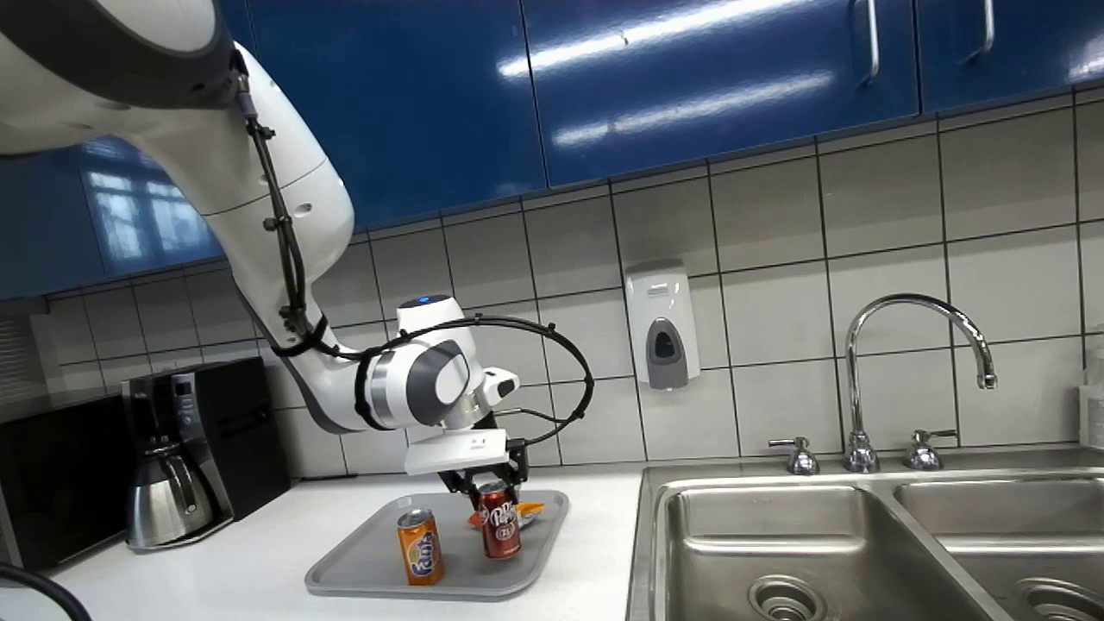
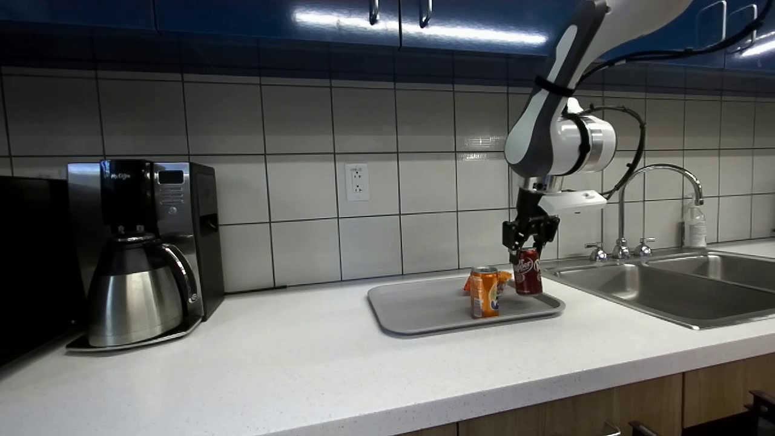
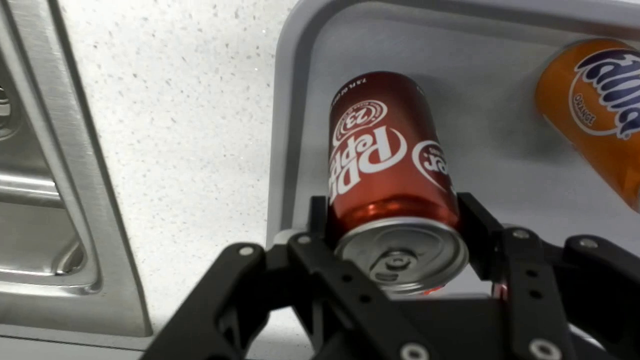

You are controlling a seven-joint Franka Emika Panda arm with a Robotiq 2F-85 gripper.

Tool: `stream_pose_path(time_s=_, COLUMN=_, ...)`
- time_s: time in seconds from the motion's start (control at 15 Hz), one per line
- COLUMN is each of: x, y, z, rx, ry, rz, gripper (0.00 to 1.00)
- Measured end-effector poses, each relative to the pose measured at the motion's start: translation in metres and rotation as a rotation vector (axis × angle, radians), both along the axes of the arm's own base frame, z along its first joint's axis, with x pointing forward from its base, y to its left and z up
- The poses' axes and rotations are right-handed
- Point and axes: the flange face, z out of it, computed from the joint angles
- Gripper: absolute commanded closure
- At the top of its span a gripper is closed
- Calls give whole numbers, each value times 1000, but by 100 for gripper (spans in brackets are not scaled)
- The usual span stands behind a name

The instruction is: Put the cans on the tray

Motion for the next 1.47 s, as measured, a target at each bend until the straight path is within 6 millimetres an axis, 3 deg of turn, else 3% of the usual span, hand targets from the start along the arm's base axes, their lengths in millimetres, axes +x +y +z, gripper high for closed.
stream_pose_path(time_s=1.27, x=0, y=-1, z=-19, rx=-5, ry=-35, rz=4, gripper=61)
stream_pose_path(time_s=1.33, x=-1, y=-1, z=-19, rx=-5, ry=-35, rz=4, gripper=27)
stream_pose_path(time_s=1.4, x=-1, y=-1, z=-19, rx=-5, ry=-36, rz=5, gripper=8)
stream_pose_path(time_s=1.47, x=-1, y=-1, z=-19, rx=-7, ry=-35, rz=7, gripper=3)
